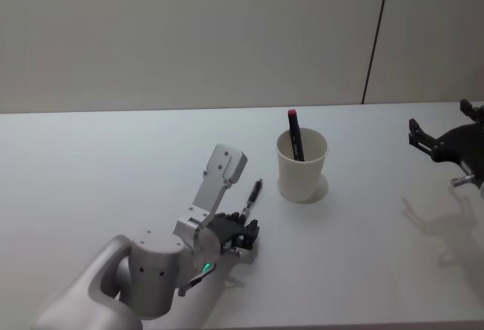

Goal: Place the pen into the pen holder.

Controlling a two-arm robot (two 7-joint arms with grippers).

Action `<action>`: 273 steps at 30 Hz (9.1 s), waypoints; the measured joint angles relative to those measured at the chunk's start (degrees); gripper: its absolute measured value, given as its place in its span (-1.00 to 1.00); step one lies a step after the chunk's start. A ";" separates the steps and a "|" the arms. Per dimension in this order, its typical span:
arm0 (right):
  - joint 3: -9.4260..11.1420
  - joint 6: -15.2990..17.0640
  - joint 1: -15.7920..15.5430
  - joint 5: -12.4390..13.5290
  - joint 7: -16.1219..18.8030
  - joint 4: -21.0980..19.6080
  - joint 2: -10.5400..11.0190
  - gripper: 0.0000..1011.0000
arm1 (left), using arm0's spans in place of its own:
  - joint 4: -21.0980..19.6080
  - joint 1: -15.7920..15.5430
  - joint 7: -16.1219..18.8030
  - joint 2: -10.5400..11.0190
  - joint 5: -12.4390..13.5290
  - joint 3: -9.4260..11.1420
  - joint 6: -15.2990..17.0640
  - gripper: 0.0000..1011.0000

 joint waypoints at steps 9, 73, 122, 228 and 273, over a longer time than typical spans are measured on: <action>0.00 0.00 0.00 0.00 0.00 0.00 0.00 0.98 | 0.11 0.16 0.28 -0.27 0.23 0.17 -0.13 -0.74; 0.00 0.00 0.00 0.00 0.00 0.00 0.00 0.98 | -23.15 13.47 3.76 8.29 8.40 -0.12 -22.41 -0.75; 0.00 0.00 0.00 0.00 0.00 0.00 0.00 0.98 | -10.52 1.90 -28.29 3.34 12.69 0.11 -33.52 -0.75; 5.86 15.16 -5.83 40.79 34.60 -0.26 8.35 0.98 | -8.29 0.43 -31.05 2.34 12.63 0.55 -34.43 -0.75; 0.72 18.11 -6.90 56.61 25.54 -1.10 3.91 0.98 | -8.29 0.43 -31.05 2.34 12.63 0.55 -34.43 -0.75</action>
